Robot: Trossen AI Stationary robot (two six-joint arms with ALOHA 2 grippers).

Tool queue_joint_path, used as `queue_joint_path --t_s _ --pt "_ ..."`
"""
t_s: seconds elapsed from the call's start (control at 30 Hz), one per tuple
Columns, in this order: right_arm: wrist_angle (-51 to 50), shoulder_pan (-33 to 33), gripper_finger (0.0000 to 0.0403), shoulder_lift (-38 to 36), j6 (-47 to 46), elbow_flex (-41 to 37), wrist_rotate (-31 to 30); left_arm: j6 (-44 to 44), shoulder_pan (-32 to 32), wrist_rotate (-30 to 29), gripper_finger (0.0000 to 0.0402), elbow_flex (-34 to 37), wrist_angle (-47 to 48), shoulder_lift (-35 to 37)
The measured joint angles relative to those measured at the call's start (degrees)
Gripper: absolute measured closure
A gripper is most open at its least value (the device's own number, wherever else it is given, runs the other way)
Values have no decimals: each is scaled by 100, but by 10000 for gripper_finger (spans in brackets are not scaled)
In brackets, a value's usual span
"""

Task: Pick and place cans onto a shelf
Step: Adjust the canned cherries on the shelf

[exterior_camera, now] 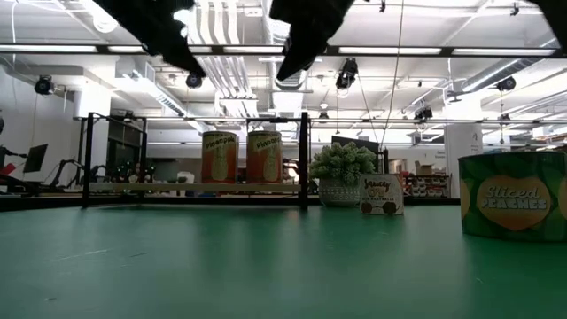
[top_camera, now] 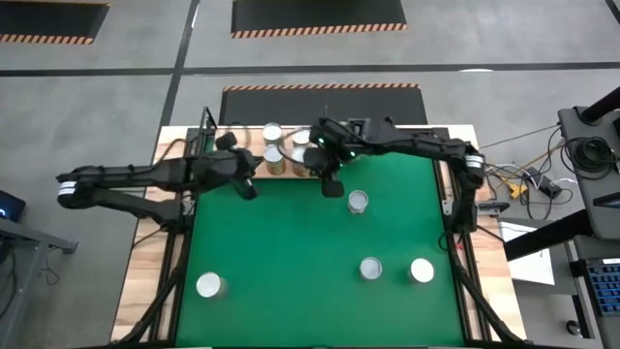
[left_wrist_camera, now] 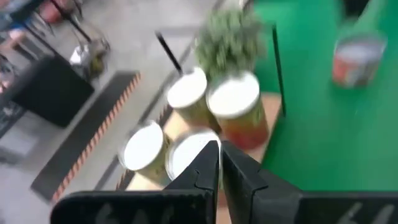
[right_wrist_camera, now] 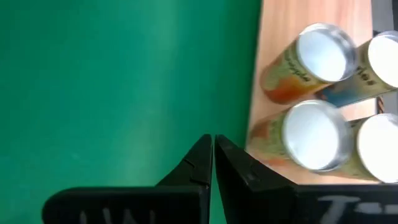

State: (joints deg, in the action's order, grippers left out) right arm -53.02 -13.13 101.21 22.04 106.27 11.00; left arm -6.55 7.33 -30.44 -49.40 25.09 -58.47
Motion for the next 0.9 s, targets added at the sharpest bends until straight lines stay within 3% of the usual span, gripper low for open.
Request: queue_joint_path --t_s 0.2,0.33,0.53,0.67,0.9 --pt "1382 274 394 -1051 -467 -1802 -47 -580 460 647 402 -307 199 -738" --pt "2303 420 394 -1618 -752 -2893 -48 -1128 961 1457 402 -820 460 -1186" --pt "3631 548 394 -2368 -1039 -4310 -49 -1799 1851 2005 402 -1636 919 -1899" --pt "4486 553 394 -2806 -1053 -4996 -55 -1910 2425 2605 402 -2050 1116 -2413" --pt "5181 551 394 -3295 -882 -5529 -59 -1932 2980 2660 402 -2539 1251 -3173"
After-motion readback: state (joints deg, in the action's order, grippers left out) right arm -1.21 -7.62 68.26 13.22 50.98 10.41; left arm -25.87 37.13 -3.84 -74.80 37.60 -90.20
